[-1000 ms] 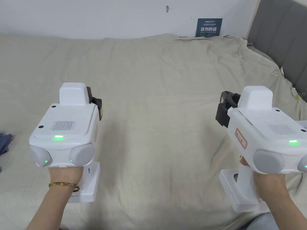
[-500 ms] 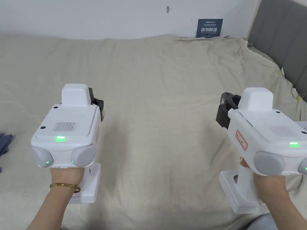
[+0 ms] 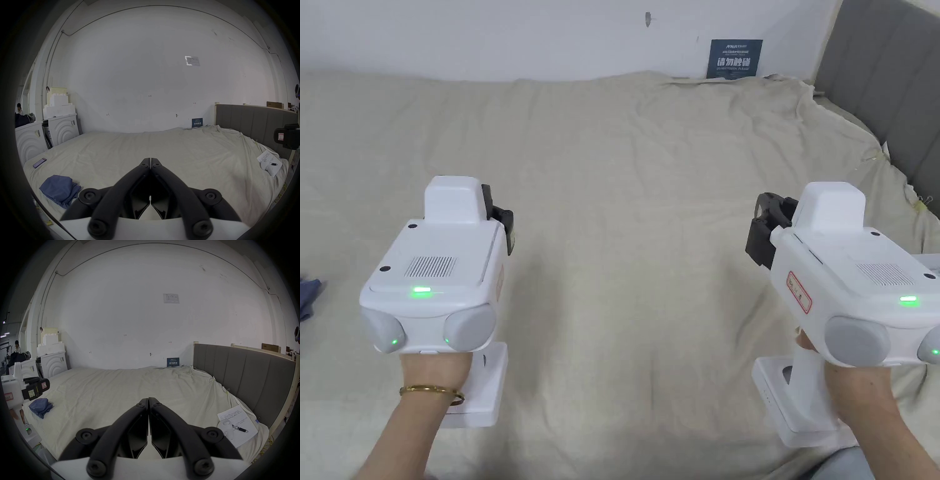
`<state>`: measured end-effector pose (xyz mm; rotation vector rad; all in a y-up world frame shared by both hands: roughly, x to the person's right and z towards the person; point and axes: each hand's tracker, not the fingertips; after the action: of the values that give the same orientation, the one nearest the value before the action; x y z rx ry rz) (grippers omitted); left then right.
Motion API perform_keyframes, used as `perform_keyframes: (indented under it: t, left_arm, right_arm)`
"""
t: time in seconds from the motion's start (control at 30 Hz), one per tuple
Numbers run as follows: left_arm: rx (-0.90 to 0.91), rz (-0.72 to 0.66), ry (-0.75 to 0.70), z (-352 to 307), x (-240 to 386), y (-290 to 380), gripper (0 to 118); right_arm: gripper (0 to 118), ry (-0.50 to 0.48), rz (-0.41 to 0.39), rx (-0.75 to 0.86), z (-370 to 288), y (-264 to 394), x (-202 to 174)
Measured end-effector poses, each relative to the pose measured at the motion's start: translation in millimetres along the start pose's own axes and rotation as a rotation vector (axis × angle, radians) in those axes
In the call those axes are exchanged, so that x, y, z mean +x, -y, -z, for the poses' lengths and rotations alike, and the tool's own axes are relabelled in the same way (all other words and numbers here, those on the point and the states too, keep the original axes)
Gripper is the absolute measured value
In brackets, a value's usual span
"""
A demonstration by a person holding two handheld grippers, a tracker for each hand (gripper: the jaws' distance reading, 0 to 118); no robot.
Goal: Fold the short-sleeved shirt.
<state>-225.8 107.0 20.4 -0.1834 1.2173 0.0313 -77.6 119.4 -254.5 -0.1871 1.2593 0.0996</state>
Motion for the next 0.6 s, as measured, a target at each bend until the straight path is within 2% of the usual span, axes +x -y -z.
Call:
perform_keyframes:
  t: [0.1, 0.13, 0.17, 0.2, 0.23, 0.27, 0.3, 0.33, 0.4, 0.5, 0.53, 0.6]
  left_arm:
    - [-0.004, -0.014, 0.004, -3.6, -1.5, 0.3, 0]
    - [-0.010, -0.018, 0.003, -4.2, -1.8, 0.4, 10]
    - [-0.019, -0.031, 0.005, -5.0, -2.7, 0.2, 20]
    - [-0.034, -0.050, 0.021, -6.5, -3.9, -1.2, 38]
    - [-0.054, -0.065, 0.040, -7.3, -4.6, -3.0, 71]
    - [-0.069, -0.068, 0.041, -7.1, -4.6, -4.7, 93]
    - [-0.088, -0.070, 0.042, -6.9, -4.2, -6.5, 112]
    - [-0.083, -0.072, 0.041, -8.4, -4.6, -8.3, 118]
    - [-0.019, -0.105, 0.056, -18.5, -5.9, -11.2, 118]
    - [-0.085, -0.128, 0.055, -20.8, -8.7, -16.8, 118]
    - [-0.095, -0.145, 0.047, -22.1, -10.8, -15.8, 118]
    - [-0.105, -0.172, 0.018, -25.2, -17.0, -8.8, 118]
  right_arm:
    - [1, -0.014, 0.013, -0.008, -1.1, -3.1, 0.1]
    - [6, -0.009, 0.019, -0.019, -1.6, -5.3, -0.5]
    - [21, -0.006, 0.030, -0.032, -2.4, -8.0, -0.6]
    - [60, -0.014, 0.058, -0.041, -4.0, -10.9, 0.3]
    - [91, -0.034, 0.104, -0.060, -5.1, -14.7, 1.5]
    - [112, -0.035, 0.138, -0.077, -5.0, -18.2, 2.4]
    - [117, -0.023, 0.163, -0.096, -4.4, -22.1, 3.0]
    - [117, -0.018, 0.190, -0.103, -5.2, -26.3, 2.9]
    - [117, -0.034, 0.178, -0.107, -9.2, -38.3, 3.5]
    - [117, -0.014, 0.144, -0.245, -7.9, -54.8, 1.5]
    - [117, 0.010, 0.133, -0.284, -8.1, -60.2, -2.3]
    - [117, 0.137, 0.079, -0.343, -11.2, -65.1, -12.4]
